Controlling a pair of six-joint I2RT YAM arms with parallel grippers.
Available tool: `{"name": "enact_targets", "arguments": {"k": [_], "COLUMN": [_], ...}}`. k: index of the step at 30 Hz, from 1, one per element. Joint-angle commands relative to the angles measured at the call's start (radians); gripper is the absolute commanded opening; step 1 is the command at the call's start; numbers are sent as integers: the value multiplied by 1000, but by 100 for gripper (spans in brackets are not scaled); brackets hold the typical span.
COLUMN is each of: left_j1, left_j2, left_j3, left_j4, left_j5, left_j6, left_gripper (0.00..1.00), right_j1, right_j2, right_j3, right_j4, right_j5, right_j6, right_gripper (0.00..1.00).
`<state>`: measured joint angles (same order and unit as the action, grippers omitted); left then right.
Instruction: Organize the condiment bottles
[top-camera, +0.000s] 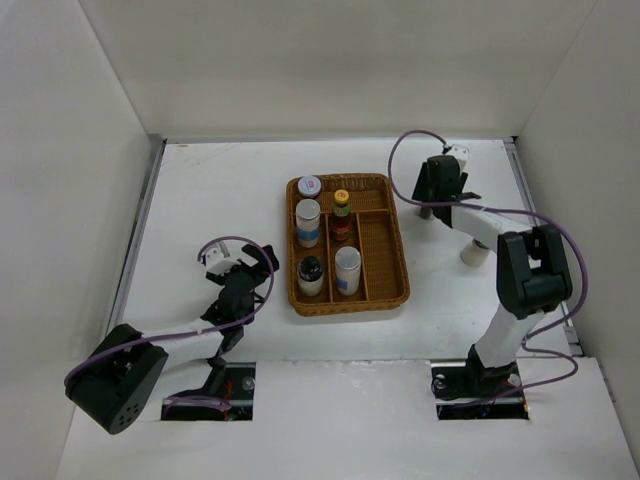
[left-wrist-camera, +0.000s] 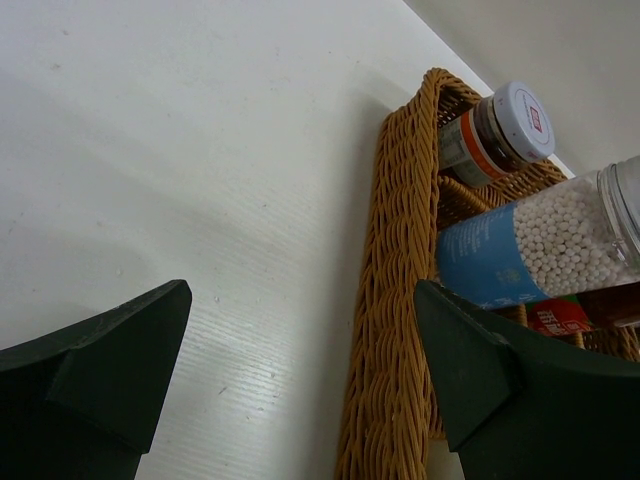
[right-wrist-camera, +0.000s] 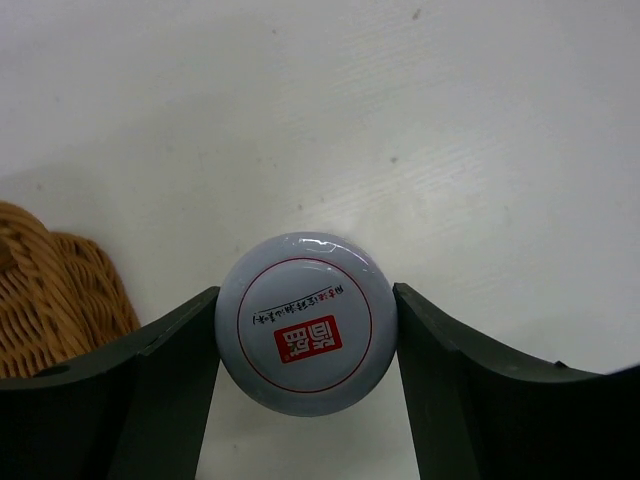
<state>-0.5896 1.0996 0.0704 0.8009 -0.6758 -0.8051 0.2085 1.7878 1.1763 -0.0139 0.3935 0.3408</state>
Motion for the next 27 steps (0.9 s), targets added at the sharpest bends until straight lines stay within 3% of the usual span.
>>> {"name": "enact_targets", "arguments": {"k": [1,5,9,14,24,27], "left_j1": [7,6,3,4,6,4], "left_j2": [-4,-18,-21,-15,-34,-21], "left_j3": [31,28,29,29,23,28], "left_j4": [57,57,57,57,57,57], "left_j5": [5,5,7,10,10,10], "left_j6": [-11,-11,-13,-13,-13,-13], "left_gripper": [96,96,96,96,96,96], "right_j1": [54,163,297,395,406,406], "right_j2": [-207,-398,-458,-377,-225,-203], "right_j3": [-64,-171,-205,-167,-175,-188], "right_j4": [100,112,126,152,189,209], "right_j5": [94,84,59,22,39,67], "right_j6": [-23,-10,4,26,38,33], "right_gripper": [48,49,50,51,51,58]}}
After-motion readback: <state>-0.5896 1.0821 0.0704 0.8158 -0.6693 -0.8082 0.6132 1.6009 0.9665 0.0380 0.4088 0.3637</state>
